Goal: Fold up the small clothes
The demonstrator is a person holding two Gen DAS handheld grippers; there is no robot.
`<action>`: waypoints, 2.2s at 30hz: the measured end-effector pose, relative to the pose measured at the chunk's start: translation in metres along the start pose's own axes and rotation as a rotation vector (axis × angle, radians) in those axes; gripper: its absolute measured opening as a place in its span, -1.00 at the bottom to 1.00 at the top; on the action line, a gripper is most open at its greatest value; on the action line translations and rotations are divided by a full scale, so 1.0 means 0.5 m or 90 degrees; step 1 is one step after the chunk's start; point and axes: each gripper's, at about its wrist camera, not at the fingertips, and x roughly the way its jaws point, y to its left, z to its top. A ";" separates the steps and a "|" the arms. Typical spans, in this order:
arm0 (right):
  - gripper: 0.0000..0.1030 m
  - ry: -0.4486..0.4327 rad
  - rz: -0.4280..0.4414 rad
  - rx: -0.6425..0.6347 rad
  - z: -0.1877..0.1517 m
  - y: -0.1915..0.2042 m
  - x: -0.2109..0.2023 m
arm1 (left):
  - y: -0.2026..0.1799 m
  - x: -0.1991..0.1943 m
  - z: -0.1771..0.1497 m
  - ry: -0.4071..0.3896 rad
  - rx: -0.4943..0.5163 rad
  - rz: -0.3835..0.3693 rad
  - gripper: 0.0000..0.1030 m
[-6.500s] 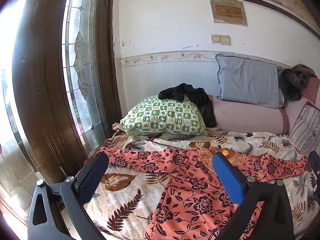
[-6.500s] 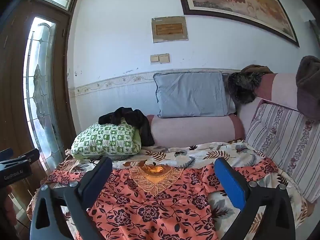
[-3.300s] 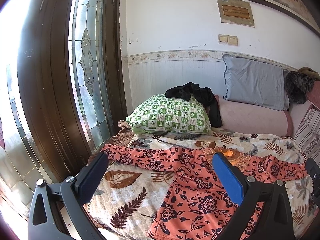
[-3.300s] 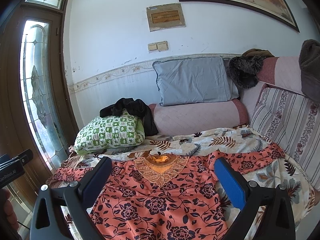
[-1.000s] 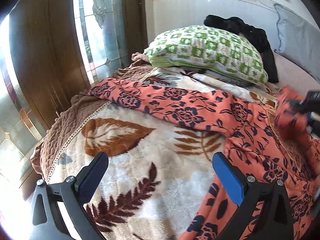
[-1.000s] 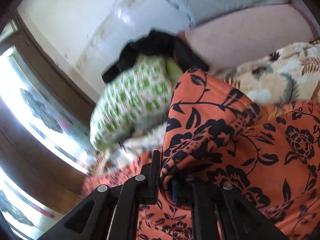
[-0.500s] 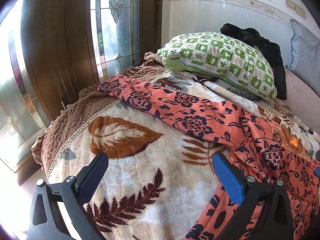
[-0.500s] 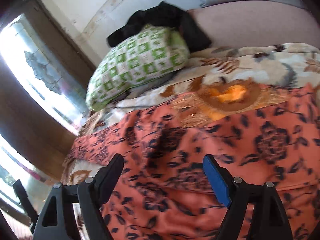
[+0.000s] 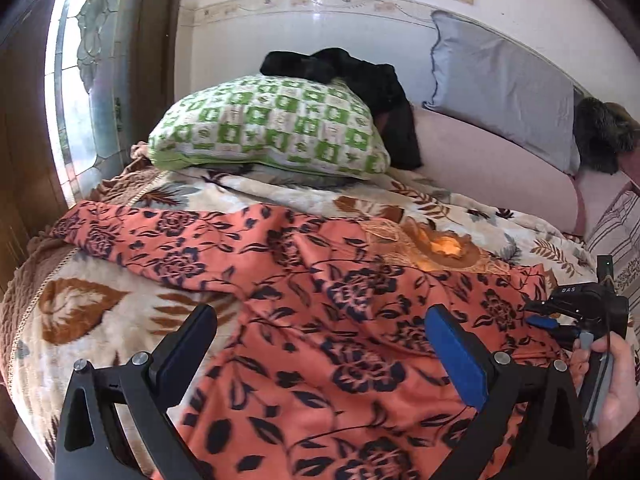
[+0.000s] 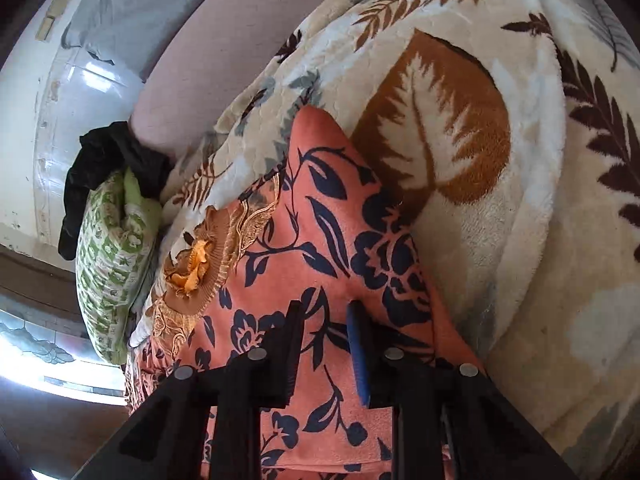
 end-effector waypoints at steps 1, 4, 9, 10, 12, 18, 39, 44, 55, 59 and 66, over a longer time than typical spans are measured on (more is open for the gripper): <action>-0.48 -0.001 -0.006 -0.013 0.001 0.008 -0.006 | -0.028 0.018 0.009 0.010 0.001 -0.014 1.00; -0.46 -0.003 0.029 0.010 0.002 0.010 -0.018 | -0.094 0.088 0.028 0.036 -0.008 -0.031 1.00; -0.45 0.008 0.045 -0.045 0.001 0.043 -0.031 | -0.112 0.238 0.043 0.141 -0.031 -0.015 1.00; -0.45 0.020 0.047 -0.043 -0.001 0.038 -0.028 | -0.102 0.255 0.044 0.148 -0.026 0.006 1.00; -0.46 0.061 0.044 -0.021 -0.008 0.026 -0.003 | -0.062 0.272 0.049 0.164 -0.016 0.061 1.00; -0.48 0.075 0.027 -0.032 -0.019 0.027 0.011 | 0.169 0.183 0.067 0.138 0.022 0.227 1.00; -0.45 0.224 0.339 0.121 -0.250 0.352 0.231 | 0.789 -0.138 0.022 0.080 -0.185 0.299 1.00; -0.44 0.185 0.405 -0.168 -0.325 0.508 0.115 | 0.833 -0.126 0.039 0.067 -0.211 0.277 1.00; -0.46 0.254 0.293 -0.202 -0.364 0.407 0.170 | 0.861 -0.040 0.075 0.077 -0.287 0.230 1.00; 0.14 0.223 0.341 -0.255 -0.345 0.402 0.095 | 0.839 0.022 0.093 0.102 -0.335 0.169 0.95; 0.27 0.159 0.290 -0.350 -0.330 0.289 -0.023 | 0.844 0.200 0.109 0.167 -0.460 0.095 0.21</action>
